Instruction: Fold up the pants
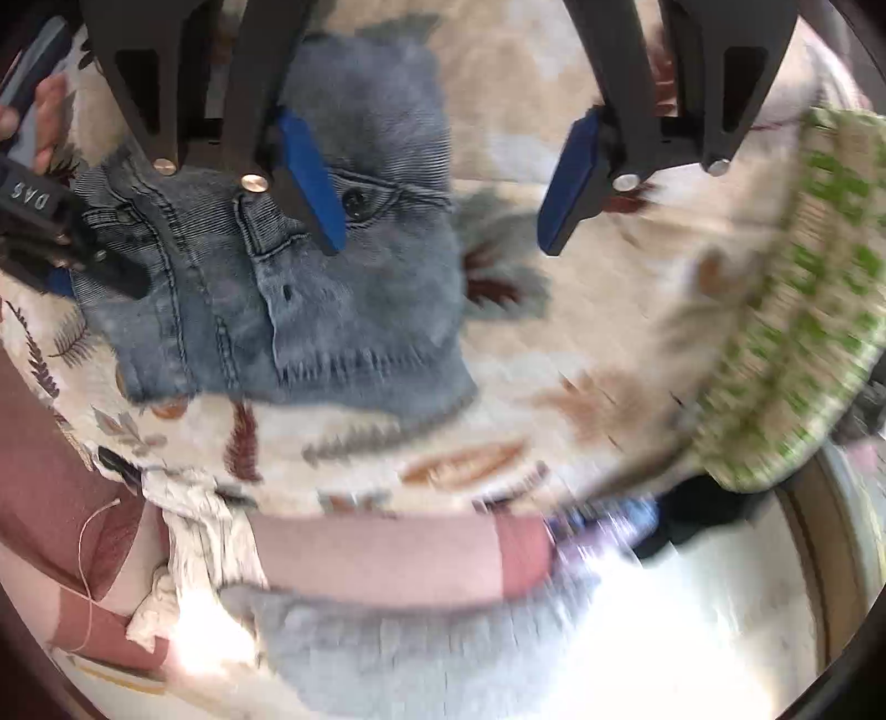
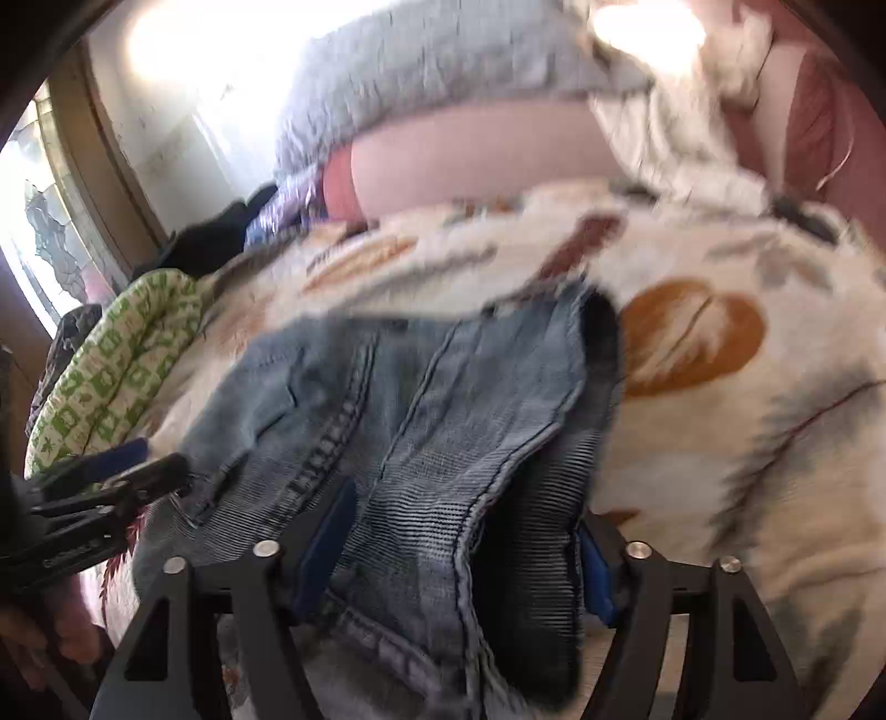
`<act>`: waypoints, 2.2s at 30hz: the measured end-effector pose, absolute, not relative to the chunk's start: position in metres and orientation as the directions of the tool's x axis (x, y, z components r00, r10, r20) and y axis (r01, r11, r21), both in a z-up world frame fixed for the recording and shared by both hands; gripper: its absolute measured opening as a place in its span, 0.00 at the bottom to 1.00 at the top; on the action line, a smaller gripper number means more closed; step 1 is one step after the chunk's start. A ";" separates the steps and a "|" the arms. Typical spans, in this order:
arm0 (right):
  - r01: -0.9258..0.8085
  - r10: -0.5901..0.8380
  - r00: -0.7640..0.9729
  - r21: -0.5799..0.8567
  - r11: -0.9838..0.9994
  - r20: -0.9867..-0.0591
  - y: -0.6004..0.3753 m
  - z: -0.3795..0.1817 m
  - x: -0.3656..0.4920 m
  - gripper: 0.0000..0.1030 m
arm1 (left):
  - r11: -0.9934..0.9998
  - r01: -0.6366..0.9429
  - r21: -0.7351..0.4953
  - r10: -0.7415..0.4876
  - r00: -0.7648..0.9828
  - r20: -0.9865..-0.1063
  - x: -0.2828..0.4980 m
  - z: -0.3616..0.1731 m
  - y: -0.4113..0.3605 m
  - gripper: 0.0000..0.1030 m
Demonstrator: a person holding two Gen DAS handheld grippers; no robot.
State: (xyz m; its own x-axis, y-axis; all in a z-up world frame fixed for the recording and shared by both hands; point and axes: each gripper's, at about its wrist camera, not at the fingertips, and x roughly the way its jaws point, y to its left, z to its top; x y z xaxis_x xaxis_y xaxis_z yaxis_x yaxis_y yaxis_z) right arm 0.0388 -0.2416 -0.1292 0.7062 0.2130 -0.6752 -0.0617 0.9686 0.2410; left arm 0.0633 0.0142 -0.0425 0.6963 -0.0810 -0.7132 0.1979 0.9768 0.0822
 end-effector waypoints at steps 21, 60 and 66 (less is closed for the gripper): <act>-0.038 0.064 0.970 0.111 0.993 -0.236 -0.244 -0.015 -0.108 0.93 | 0.985 0.129 0.118 -0.065 0.897 -0.437 -0.051 0.081 0.018 0.84; -0.101 0.096 0.987 -0.033 0.994 -0.128 -0.176 0.032 -0.142 1.00 | 0.999 0.034 0.023 -0.021 0.911 -0.412 -0.065 0.083 0.062 0.93; -0.119 0.113 0.984 -0.035 0.992 -0.135 -0.169 0.031 -0.135 1.00 | 0.999 0.032 0.024 -0.019 0.906 -0.423 -0.060 0.078 0.065 0.93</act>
State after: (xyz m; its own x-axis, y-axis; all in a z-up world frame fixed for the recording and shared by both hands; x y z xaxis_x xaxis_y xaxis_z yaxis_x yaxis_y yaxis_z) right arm -0.1354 -0.1691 0.0306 0.9843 0.1133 -0.1351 -0.1190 0.9923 -0.0346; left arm -0.0595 0.0648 0.0783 0.9058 -0.0193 -0.4233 0.0324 0.9992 0.0238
